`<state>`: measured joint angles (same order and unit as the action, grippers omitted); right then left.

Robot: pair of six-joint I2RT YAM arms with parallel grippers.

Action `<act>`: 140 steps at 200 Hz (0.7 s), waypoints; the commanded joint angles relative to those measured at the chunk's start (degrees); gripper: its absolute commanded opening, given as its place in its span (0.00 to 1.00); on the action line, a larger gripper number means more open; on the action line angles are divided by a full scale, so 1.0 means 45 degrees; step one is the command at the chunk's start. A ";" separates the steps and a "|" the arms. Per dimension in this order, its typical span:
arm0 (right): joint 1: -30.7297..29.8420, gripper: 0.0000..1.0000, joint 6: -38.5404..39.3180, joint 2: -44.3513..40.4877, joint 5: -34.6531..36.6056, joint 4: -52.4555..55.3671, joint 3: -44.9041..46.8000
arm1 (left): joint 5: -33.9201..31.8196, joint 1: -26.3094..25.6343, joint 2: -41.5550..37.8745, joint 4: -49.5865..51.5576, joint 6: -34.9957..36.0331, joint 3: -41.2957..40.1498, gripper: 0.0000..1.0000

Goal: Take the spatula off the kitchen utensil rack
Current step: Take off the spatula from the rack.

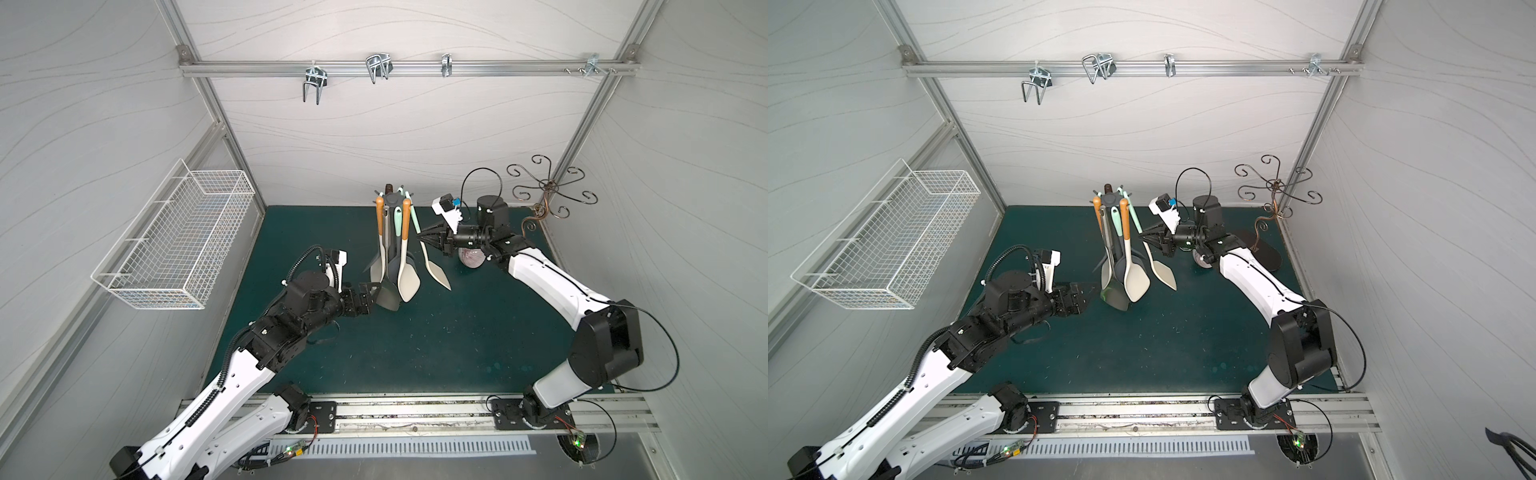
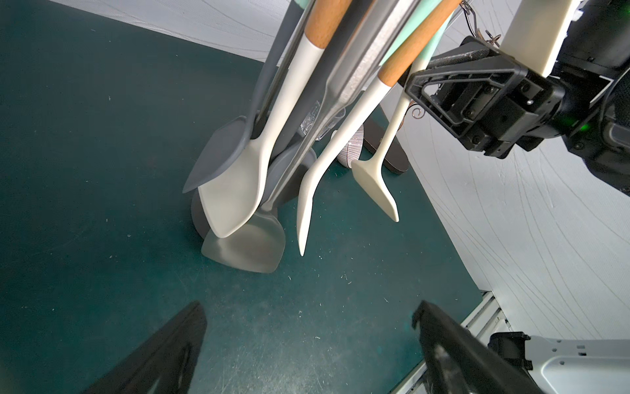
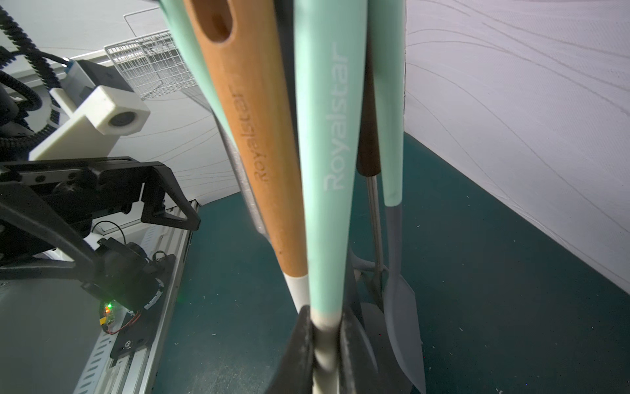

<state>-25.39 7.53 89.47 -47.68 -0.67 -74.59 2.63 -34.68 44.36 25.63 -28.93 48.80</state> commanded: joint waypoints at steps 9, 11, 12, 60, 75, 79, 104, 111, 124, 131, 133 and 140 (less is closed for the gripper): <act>-0.0062 0.00 0.0246 -0.0898 0.0478 -0.0623 -0.0187 | -0.0165 -0.0048 -0.0325 -0.0113 0.0022 0.0387 1.00; -0.0062 0.00 0.0242 -0.0923 0.0503 -0.0635 -0.0184 | -0.0173 -0.0048 -0.0326 -0.0100 0.0022 0.0392 1.00; -0.0062 0.00 0.0241 -0.0930 0.0520 -0.0644 -0.0184 | -0.0174 -0.0048 -0.0326 -0.0105 0.0022 0.0399 1.00; -0.0062 0.00 0.0183 -0.1624 0.1128 -0.0749 0.0074 | -0.0136 -0.0048 -0.0028 0.0808 0.0420 0.1167 1.00; -0.0062 0.00 0.0222 -0.1847 0.1324 -0.0769 0.0146 | -0.0115 -0.0043 0.0002 0.1050 0.0547 0.1414 1.00; -0.0052 0.00 0.0210 -0.1891 0.1372 -0.0759 0.0167 | -0.0115 -0.0044 -0.0008 0.1077 0.0540 0.1455 1.00; 0.0016 0.00 0.0061 -0.2089 0.1289 -0.1082 0.0317 | 0.0145 -0.0048 0.0044 0.1065 0.0530 0.1559 1.00; 0.0051 0.00 -0.0035 -0.2090 0.1215 -0.1248 0.0332 | 0.0255 -0.0038 0.0088 0.1011 0.0530 0.1559 1.00; 0.0090 0.00 -0.0156 -0.2041 0.1075 -0.1278 0.0246 | 0.0395 -0.0048 0.0194 0.1002 0.0578 0.1590 1.00; 0.0095 0.00 -0.0180 -0.2032 0.1044 -0.1238 0.0171 | 0.0447 -0.0048 0.0234 0.1014 0.0591 0.1616 1.00; 0.0104 0.00 -0.0177 -0.2041 0.1055 -0.1239 0.0160 | 0.0449 -0.0038 0.0239 0.1007 0.0589 0.1622 1.00; 0.0124 0.00 -0.0224 -0.2075 0.1020 -0.1283 0.0161 | 0.0450 -0.0038 0.0294 0.1004 0.0589 0.1618 1.00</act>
<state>-25.34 7.22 83.37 -41.39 1.39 -71.90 3.44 -34.68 44.88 30.24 -27.20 53.71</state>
